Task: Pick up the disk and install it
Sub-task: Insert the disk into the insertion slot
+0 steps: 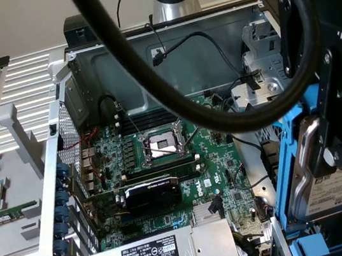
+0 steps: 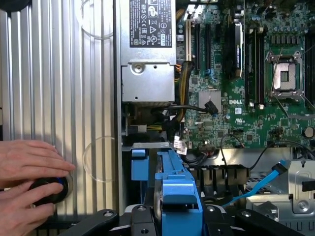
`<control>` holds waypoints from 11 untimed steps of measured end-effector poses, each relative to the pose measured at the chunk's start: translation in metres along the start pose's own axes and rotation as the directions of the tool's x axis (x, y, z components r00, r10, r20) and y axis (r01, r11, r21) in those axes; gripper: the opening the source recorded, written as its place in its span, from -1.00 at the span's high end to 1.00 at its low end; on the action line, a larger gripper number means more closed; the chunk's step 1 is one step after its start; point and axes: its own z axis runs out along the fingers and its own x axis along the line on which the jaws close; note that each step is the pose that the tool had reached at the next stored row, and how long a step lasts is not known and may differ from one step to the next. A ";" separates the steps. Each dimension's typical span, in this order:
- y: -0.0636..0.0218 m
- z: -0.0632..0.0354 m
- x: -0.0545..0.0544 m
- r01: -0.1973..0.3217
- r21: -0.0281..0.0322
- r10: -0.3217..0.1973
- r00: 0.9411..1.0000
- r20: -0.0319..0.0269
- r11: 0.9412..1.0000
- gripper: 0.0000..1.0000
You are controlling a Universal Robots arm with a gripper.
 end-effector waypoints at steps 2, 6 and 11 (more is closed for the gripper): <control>0.0000 -0.0008 0.000 0.000 0.000 0.000 1.000 0.000 1.000 0.26; 0.0000 -0.0064 0.000 0.000 -0.001 0.000 1.000 0.000 1.000 0.26; -0.0002 -0.0110 0.000 -0.001 -0.001 0.001 1.000 0.000 1.000 0.26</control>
